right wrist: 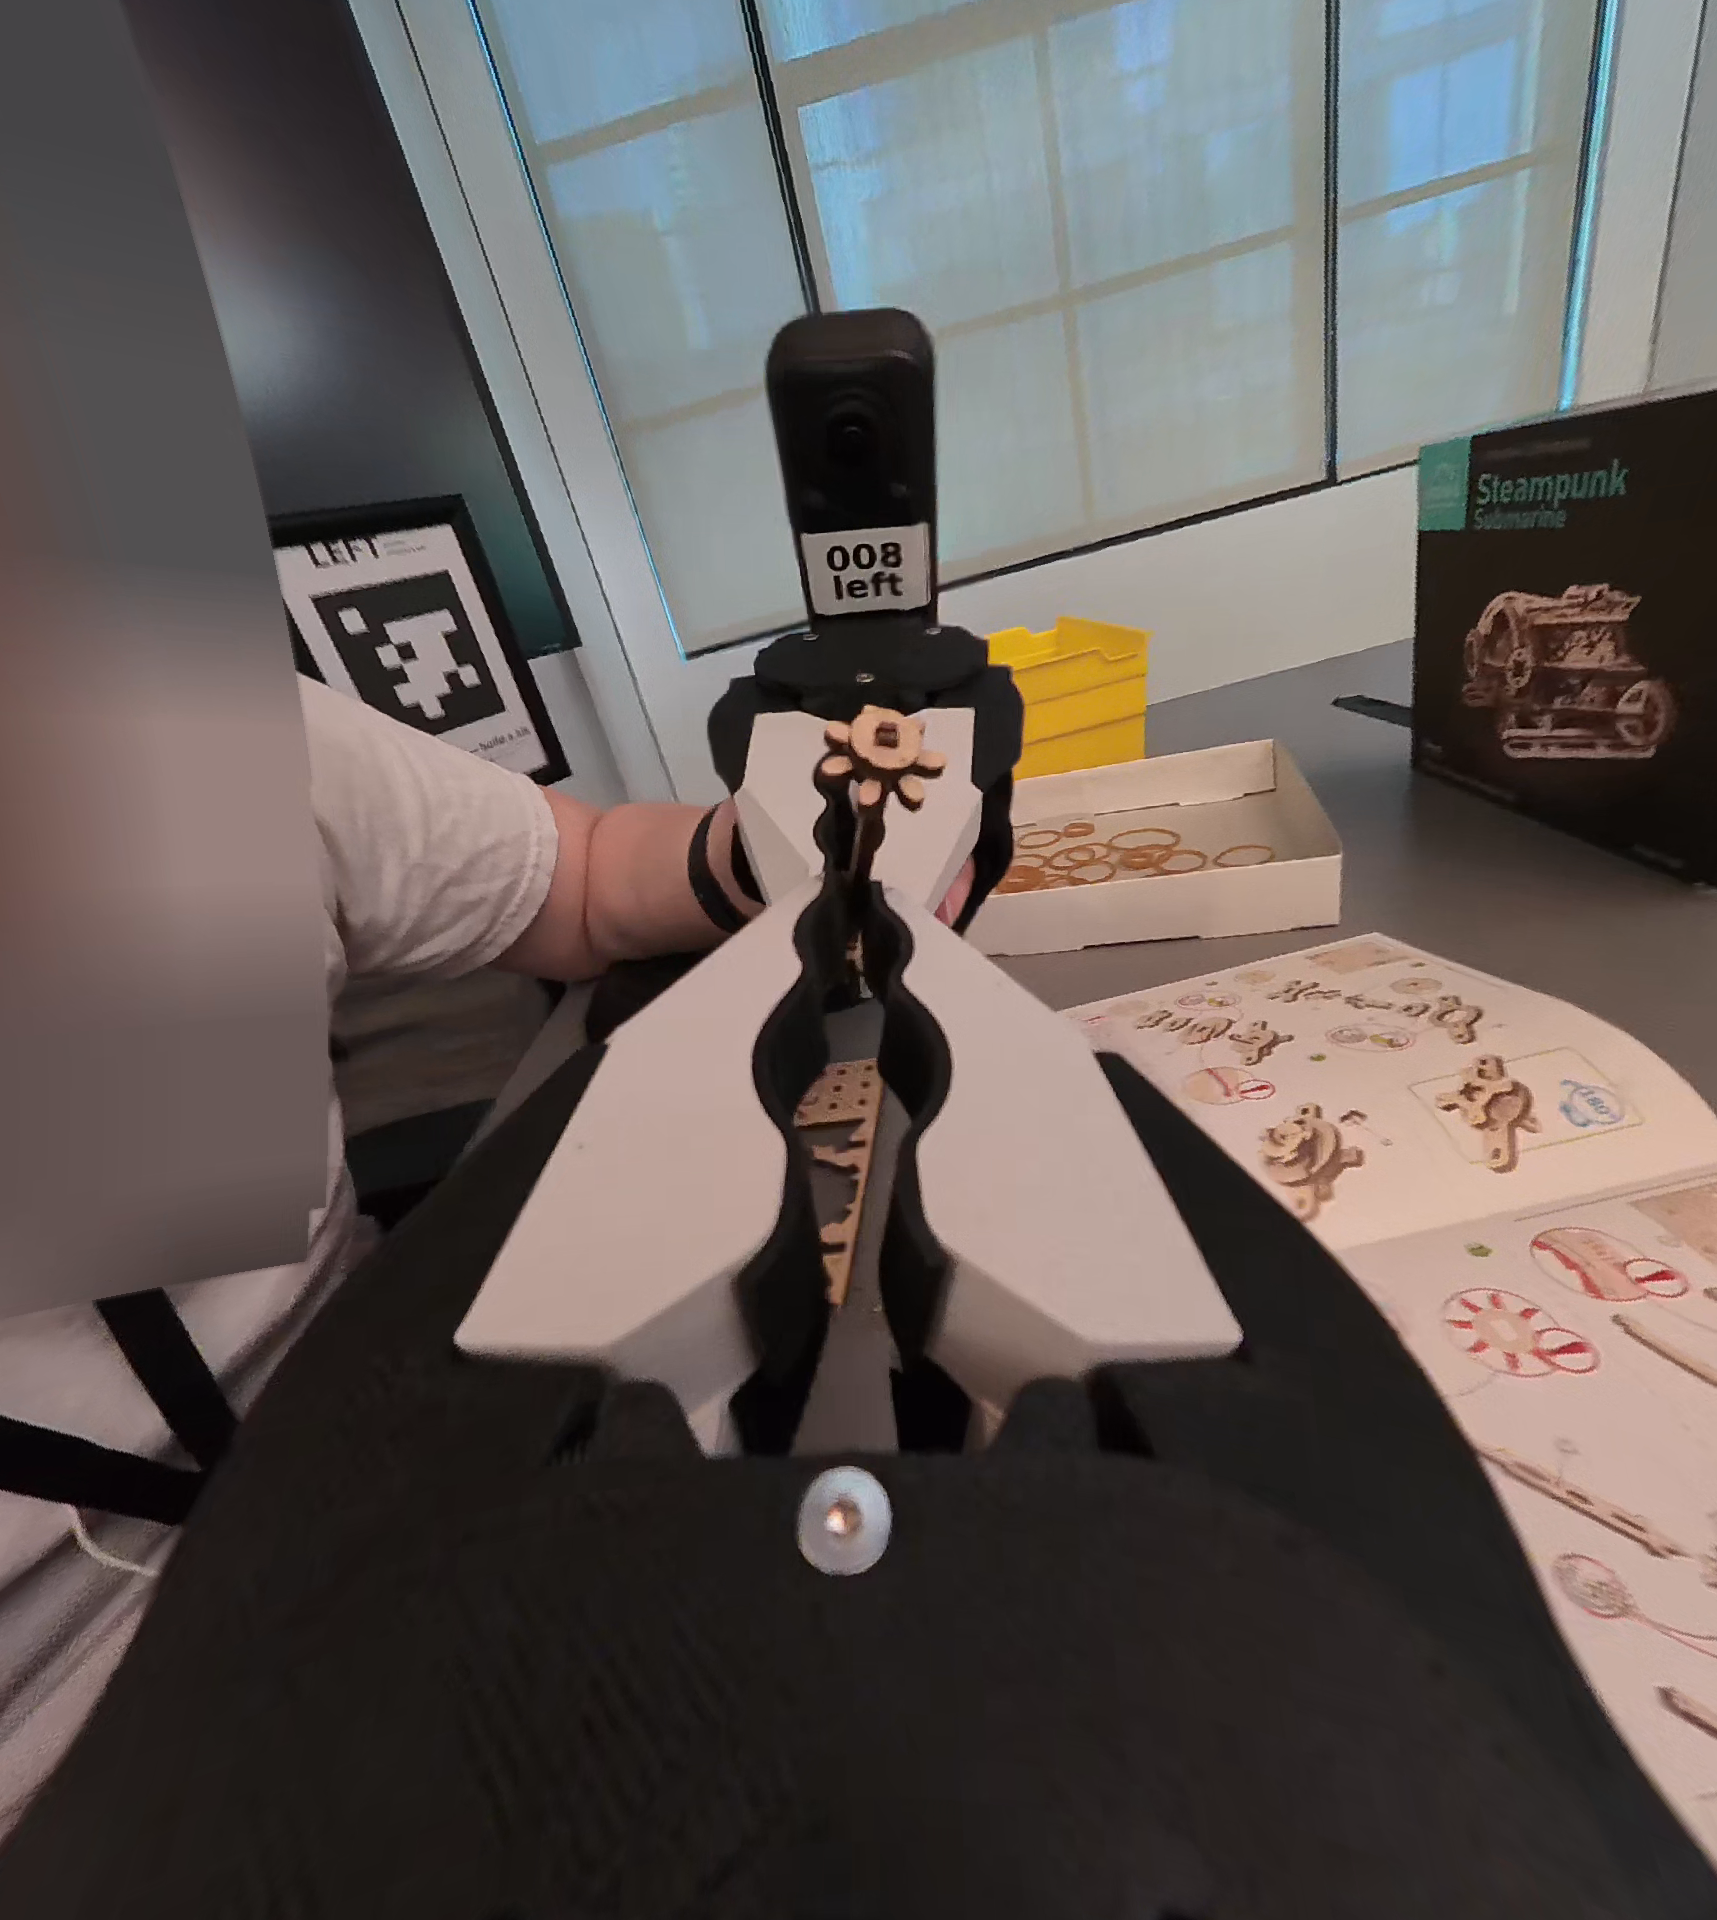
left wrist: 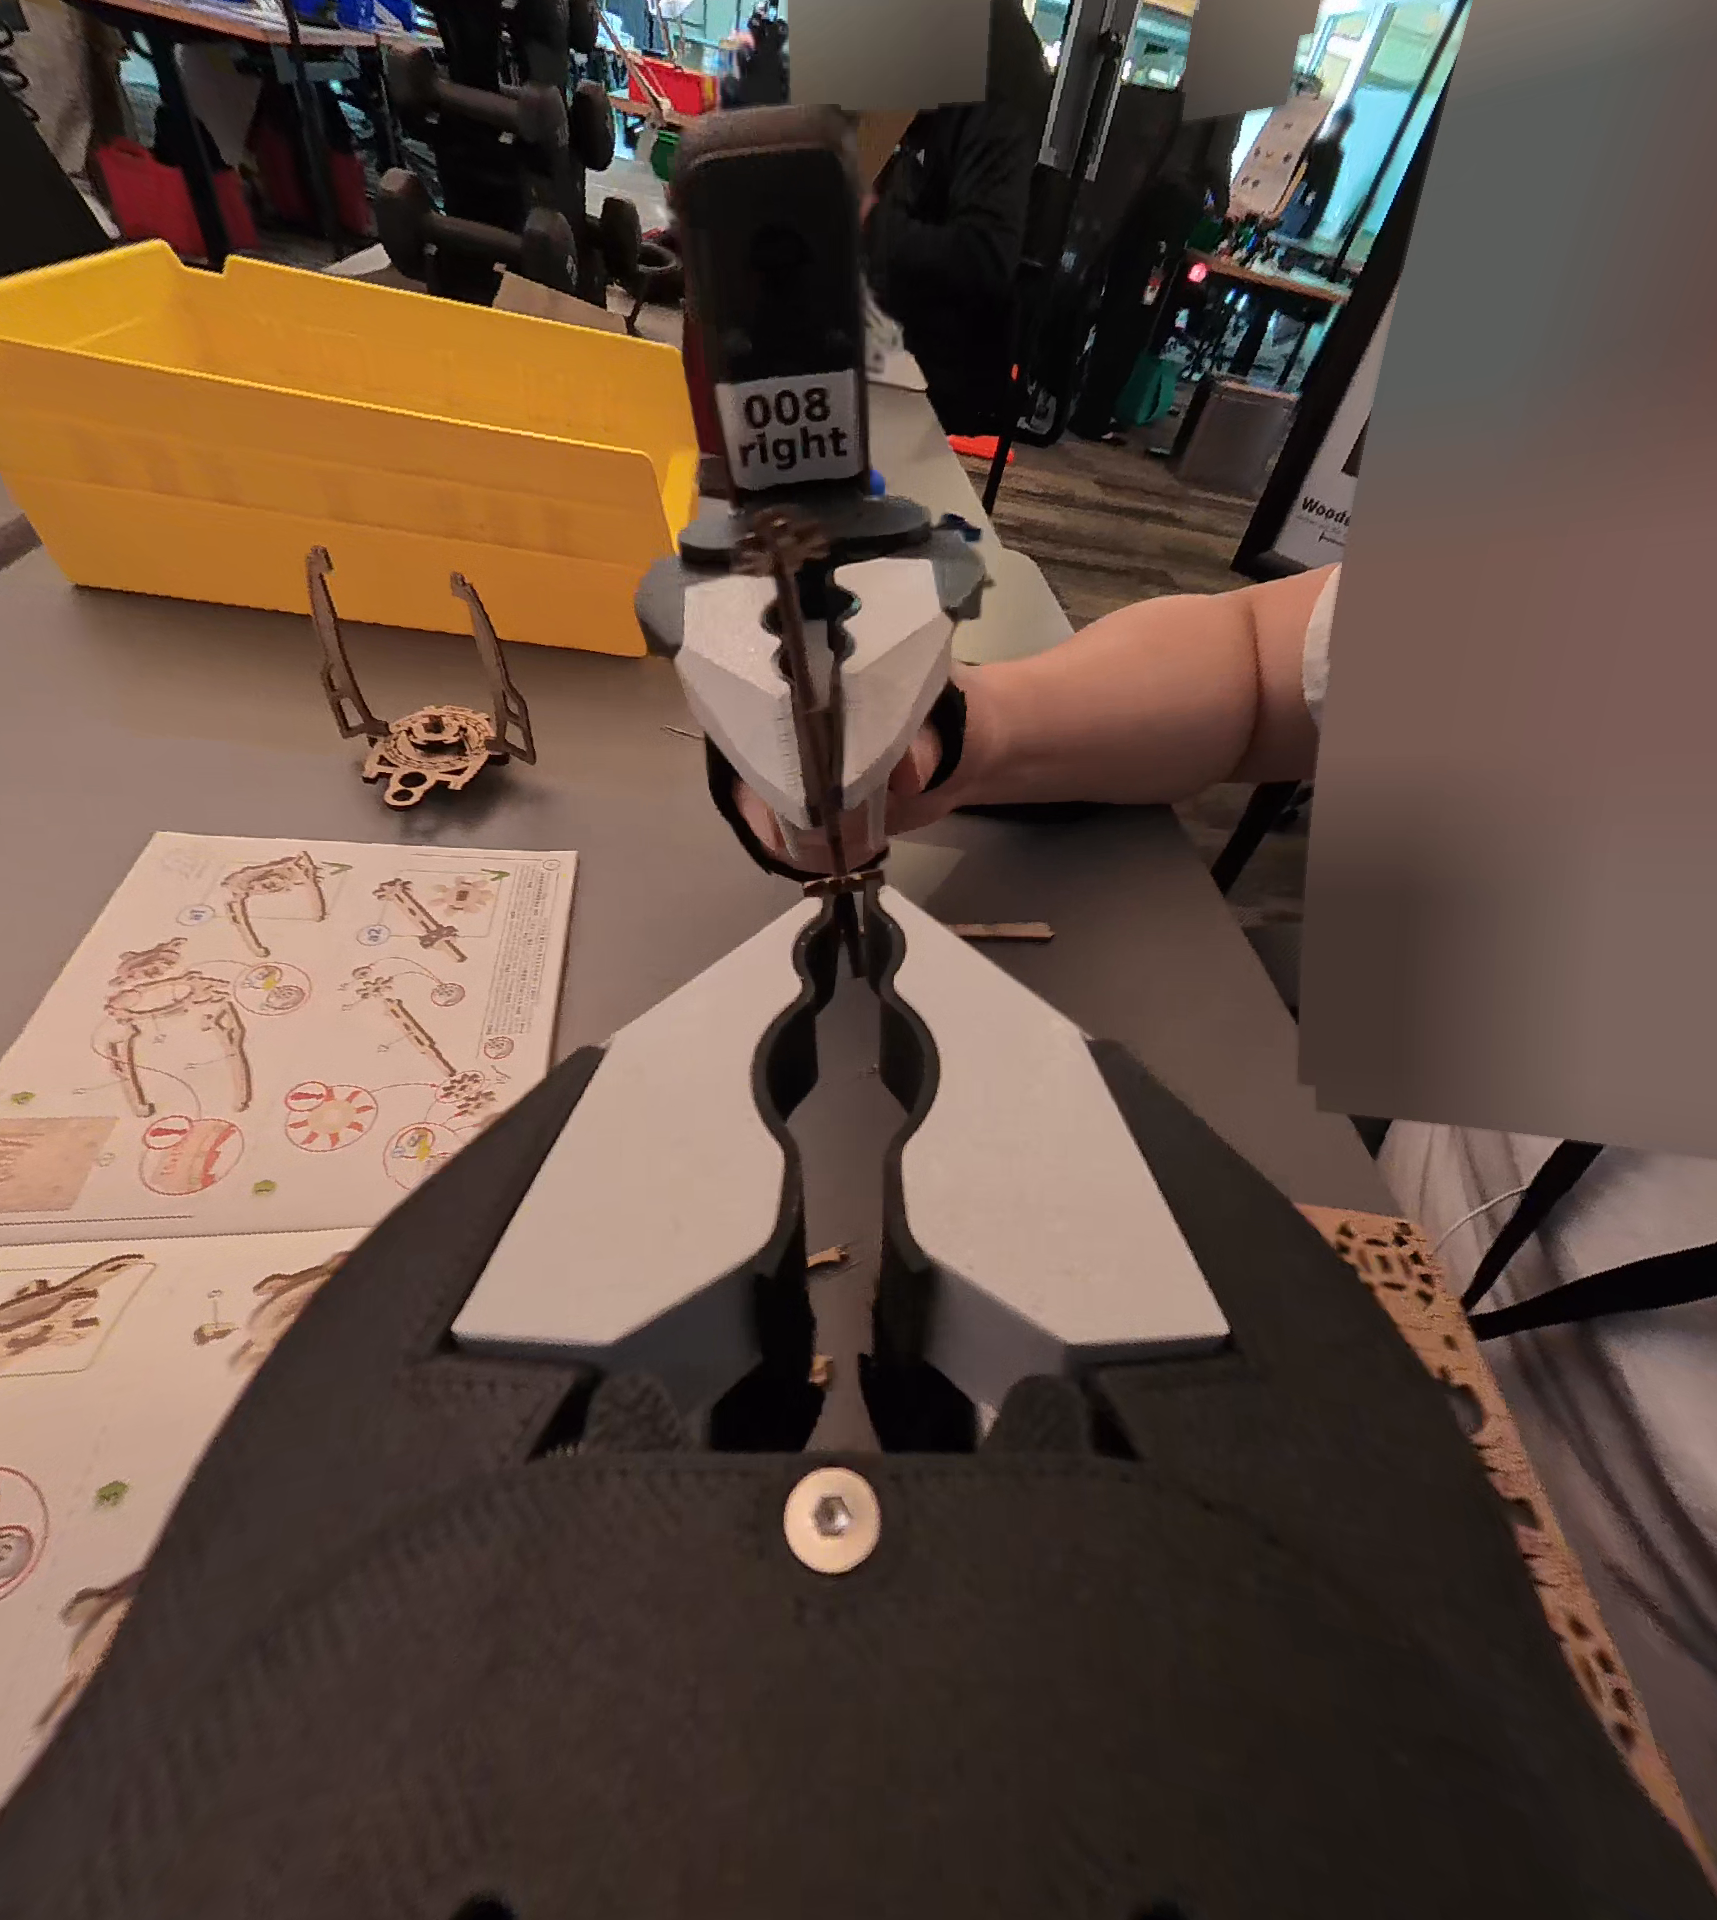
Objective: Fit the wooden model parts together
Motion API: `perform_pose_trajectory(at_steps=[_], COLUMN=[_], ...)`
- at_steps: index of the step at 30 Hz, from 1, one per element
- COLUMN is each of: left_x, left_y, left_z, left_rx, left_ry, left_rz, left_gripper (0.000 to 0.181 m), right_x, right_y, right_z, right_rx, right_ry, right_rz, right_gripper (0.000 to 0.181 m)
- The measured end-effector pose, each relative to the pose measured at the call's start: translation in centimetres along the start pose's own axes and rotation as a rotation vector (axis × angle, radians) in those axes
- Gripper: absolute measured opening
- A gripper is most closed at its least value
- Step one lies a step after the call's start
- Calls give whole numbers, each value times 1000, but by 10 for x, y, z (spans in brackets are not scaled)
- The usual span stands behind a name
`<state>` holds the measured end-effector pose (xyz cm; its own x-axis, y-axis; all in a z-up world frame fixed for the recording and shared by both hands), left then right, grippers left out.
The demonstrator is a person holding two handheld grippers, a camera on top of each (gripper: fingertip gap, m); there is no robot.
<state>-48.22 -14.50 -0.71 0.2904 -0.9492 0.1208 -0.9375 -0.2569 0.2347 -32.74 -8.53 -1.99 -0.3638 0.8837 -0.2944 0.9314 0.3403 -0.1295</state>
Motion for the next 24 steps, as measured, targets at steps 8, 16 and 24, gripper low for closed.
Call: perform_pose_trajectory(at_steps=[8, 16, 24], left_x=[8, 2, 4], left_y=[-1, 0, -1], left_z=[-3, -3, -2], left_rx=[-4, 61, 16], left_ry=[-165, 10, -61], left_rz=[-53, 0, -45], left_gripper=[0, 0, 0], right_x=[9, 0, 3], right_y=[0, 0, 0], right_z=[5, -1, 2], right_rx=[65, 58, 58], right_ry=[-250, -52, -87], right_rz=[-123, -28, -20], right_gripper=[1, 1, 1])
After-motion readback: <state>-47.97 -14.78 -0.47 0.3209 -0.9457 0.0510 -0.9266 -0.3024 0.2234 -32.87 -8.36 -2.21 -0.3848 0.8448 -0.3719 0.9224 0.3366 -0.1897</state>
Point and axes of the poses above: each gripper's, where its closed fingertips meet, y back along the fingers, z out of its underside, x = y × z across the jaws, the point moved 9 cm from there along y, back along the fingers, and after that the axes turned 3 degrees about -y, right-handed, at the moved point
